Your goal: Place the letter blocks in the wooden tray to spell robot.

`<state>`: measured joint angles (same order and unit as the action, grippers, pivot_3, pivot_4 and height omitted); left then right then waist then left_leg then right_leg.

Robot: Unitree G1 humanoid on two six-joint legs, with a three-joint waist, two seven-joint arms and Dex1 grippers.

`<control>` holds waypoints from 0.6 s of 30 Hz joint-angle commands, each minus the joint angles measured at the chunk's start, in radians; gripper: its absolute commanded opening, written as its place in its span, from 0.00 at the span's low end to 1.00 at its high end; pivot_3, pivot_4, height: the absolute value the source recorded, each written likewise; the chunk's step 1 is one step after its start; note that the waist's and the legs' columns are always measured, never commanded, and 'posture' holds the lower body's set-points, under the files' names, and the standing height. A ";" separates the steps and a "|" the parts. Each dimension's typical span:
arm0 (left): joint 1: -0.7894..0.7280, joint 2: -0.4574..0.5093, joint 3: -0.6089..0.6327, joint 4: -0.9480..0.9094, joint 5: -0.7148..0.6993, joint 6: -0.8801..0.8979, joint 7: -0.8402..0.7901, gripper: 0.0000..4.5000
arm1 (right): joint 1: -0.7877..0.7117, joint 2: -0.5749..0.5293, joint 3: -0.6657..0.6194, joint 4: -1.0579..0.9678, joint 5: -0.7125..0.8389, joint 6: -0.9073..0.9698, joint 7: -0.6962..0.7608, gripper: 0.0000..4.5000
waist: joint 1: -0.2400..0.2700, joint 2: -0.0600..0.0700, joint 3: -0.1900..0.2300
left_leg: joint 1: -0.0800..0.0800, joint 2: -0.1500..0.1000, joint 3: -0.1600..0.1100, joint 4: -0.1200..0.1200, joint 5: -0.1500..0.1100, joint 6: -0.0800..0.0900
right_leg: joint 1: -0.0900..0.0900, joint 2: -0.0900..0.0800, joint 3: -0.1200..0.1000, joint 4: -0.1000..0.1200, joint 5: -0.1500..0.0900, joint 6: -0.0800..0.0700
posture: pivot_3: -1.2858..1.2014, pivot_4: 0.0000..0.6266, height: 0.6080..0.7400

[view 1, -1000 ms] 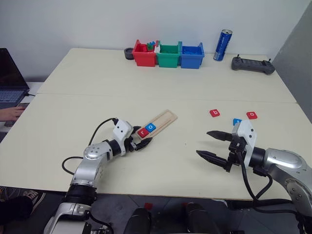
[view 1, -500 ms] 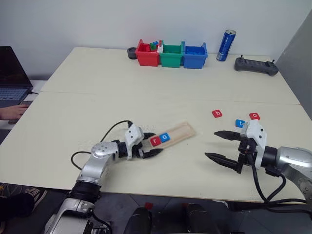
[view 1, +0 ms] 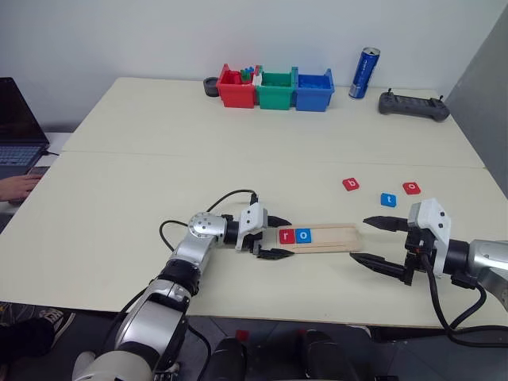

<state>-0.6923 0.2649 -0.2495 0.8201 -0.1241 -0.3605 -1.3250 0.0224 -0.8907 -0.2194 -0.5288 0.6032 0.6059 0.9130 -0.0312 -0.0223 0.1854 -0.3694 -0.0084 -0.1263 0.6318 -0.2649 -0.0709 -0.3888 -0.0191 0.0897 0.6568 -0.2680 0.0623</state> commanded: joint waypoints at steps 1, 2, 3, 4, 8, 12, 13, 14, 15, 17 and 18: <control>-0.036 -0.033 -0.001 0.068 0.017 -0.055 -0.024 0.75 | 0.007 -0.009 -0.049 -0.045 0.014 0.002 -0.011 1.00 | 0.000 0.000 0.000 | 0.000 0.000 0.000 0.000 0.000 0.000 | 0.000 0.000 0.000 0.000 0.000 0.000 | 0.52 0.24 1.00; -0.045 -0.045 0.000 0.085 0.021 -0.061 -0.023 0.75 | 0.006 -0.008 -0.052 -0.050 0.018 0.006 -0.015 1.00 | 0.000 0.000 0.000 | 0.000 0.000 0.000 0.000 0.000 0.000 | 0.000 0.000 0.000 0.000 0.000 0.000 | 0.52 0.24 1.00; -0.055 -0.057 0.002 0.102 0.024 -0.067 -0.020 0.75 | 0.004 -0.007 -0.052 -0.052 0.019 0.009 -0.018 1.00 | 0.000 0.000 0.000 | 0.000 0.000 0.000 0.000 0.000 0.000 | 0.000 0.000 0.000 0.000 0.000 0.000 | 0.52 0.24 1.00; -0.066 -0.069 0.004 0.121 0.030 -0.071 -0.012 0.75 | 0.001 -0.005 -0.052 -0.052 0.022 0.013 -0.023 1.00 | 0.000 0.000 0.000 | 0.000 0.000 0.000 0.000 0.000 0.000 | 0.000 0.000 0.000 0.000 0.000 0.000 | 0.52 0.24 1.00; -0.103 -0.102 0.016 0.179 0.045 -0.085 0.017 0.75 | -0.012 0.009 -0.051 -0.048 0.039 0.033 -0.047 1.00 | 0.002 0.000 0.000 | -0.001 -0.001 0.000 0.001 0.000 0.000 | 0.001 0.000 0.000 0.000 0.000 0.001 | 0.52 0.24 1.00; -0.110 -0.096 0.027 0.188 0.046 -0.092 -0.004 0.75 | -0.024 0.013 -0.050 -0.054 0.055 0.049 -0.059 1.00 | 0.001 0.000 0.000 | -0.001 -0.001 -0.001 0.001 0.000 0.000 | 0.000 0.000 0.000 0.000 0.000 0.001 | 0.52 0.24 1.00; -0.107 -0.087 0.031 0.185 0.045 -0.093 -0.016 0.75 | -0.024 0.012 -0.049 -0.053 0.056 0.049 -0.059 1.00 | 0.001 0.000 0.000 | -0.001 0.000 -0.001 0.001 0.000 0.000 | 0.000 0.000 0.000 0.000 0.000 0.001 | 0.52 0.24 1.00; -0.103 -0.080 0.034 0.183 0.044 -0.094 -0.025 0.75 | -0.025 0.011 -0.049 -0.051 0.056 0.047 -0.059 1.00 | -0.001 0.000 0.000 | -0.001 0.000 -0.001 0.002 0.000 0.000 | 0.000 0.000 0.000 0.001 0.000 0.001 | 0.52 0.24 1.00; -0.098 -0.070 0.035 0.181 0.045 -0.096 -0.034 0.75 | -0.027 0.010 -0.049 -0.047 0.056 0.046 -0.059 1.00 | -0.002 0.000 0.000 | 0.000 0.000 -0.001 0.001 0.000 0.000 | 0.000 0.000 0.000 0.001 0.000 0.001 | 0.52 0.24 1.00; -0.088 -0.051 0.038 0.178 0.045 -0.099 -0.049 0.75 | -0.032 0.009 -0.047 -0.044 0.057 0.047 -0.063 1.00 | -0.004 0.000 0.000 | 0.000 0.000 -0.001 0.001 0.000 0.000 | 0.000 0.000 0.000 0.002 0.000 0.001 | 0.52 0.24 1.00; -0.084 -0.042 0.039 0.177 0.046 -0.101 -0.054 0.75 | -0.033 0.009 -0.046 -0.044 0.057 0.048 -0.064 1.00 | -0.004 0.000 0.000 | 0.000 0.000 -0.001 0.001 0.000 0.000 | 0.000 0.001 0.000 0.002 0.000 0.001 | 0.52 0.24 1.00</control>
<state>-0.7898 0.2027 -0.2285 1.0031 -0.0805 -0.4490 -1.3652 0.0059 -0.8802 -0.2394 -0.5501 0.6478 0.6614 0.8489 -0.0357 -0.0223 0.1854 -0.3690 -0.0082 -0.1270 0.6333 -0.2649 -0.0708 -0.3886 -0.0185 0.0897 0.6587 -0.2677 0.0629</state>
